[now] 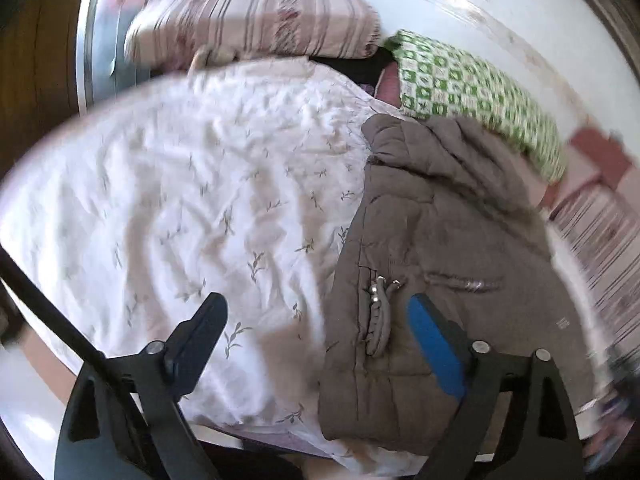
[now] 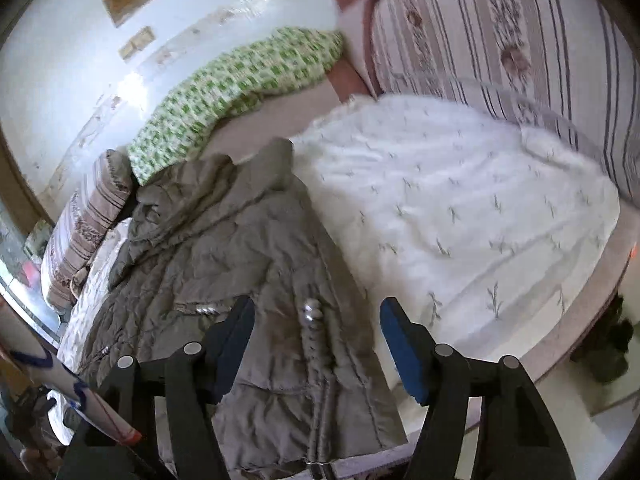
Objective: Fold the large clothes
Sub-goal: 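Move the right tool to the jacket side edge with drawstring cords and close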
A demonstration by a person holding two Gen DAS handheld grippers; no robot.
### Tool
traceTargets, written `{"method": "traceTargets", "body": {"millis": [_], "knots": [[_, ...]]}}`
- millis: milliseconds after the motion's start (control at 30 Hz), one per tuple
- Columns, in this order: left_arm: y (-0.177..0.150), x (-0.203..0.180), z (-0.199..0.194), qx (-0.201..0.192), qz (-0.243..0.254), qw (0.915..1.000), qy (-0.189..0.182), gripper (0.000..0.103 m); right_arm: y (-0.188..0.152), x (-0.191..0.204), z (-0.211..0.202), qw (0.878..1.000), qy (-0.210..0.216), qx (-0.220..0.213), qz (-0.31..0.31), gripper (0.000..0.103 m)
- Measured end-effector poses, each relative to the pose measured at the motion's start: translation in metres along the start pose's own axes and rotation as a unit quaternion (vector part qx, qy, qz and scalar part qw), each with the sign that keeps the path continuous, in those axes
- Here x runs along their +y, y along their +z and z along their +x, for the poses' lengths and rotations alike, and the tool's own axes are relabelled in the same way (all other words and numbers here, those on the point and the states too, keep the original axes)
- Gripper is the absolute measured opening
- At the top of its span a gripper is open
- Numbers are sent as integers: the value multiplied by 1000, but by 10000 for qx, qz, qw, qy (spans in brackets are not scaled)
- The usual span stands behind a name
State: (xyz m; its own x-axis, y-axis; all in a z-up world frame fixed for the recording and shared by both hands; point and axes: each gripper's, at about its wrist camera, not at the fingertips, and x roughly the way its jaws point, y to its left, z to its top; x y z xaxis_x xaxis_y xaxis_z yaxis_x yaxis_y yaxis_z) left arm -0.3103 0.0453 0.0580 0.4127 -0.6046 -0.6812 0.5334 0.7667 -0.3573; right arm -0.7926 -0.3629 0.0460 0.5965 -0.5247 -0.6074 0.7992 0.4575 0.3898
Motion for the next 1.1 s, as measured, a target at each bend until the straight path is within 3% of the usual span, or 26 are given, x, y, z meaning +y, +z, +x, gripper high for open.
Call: {"method": "traceTargets", "body": {"millis": [67, 167, 367, 467, 533, 633, 767, 933, 1033, 1100], "knots": [[-1, 7, 5, 174, -171, 9992, -315, 90, -1, -3, 1, 10000, -77, 31, 45, 71], [-5, -1, 8, 269, -5, 9982, -531, 89, 1, -9, 0, 9997, -136, -1, 178, 72], [-24, -24, 13, 560, 349, 9951, -730, 88, 1, -34, -3, 9978, -213, 51, 620, 74], [-33, -30, 17, 686, 467, 9946, -629, 88, -1, -52, -1, 9952, -95, 210, 953, 75], [-35, -26, 19, 679, 309, 9963, -418, 88, -4, -60, 2, 9933, 37, 331, 1106, 75], [-36, -19, 23, 774, 65, 9960, -432, 88, -8, -63, 7, 9914, 157, 482, 1203, 75], [-46, -27, 26, 944, 119, 9934, -638, 88, -17, -55, 16, 9880, 529, 710, 1268, 75], [-65, -49, 21, 954, 485, 9899, -926, 88, -40, -21, 29, 9818, 1066, 1197, 1014, 71], [-72, -61, 17, 936, 732, 9868, -1103, 88, -55, 2, 27, 9818, 1225, 1251, 736, 69], [-75, -67, 16, 844, 861, 9876, -1009, 88, -61, 17, 27, 9808, 1363, 1305, 483, 66]]}}
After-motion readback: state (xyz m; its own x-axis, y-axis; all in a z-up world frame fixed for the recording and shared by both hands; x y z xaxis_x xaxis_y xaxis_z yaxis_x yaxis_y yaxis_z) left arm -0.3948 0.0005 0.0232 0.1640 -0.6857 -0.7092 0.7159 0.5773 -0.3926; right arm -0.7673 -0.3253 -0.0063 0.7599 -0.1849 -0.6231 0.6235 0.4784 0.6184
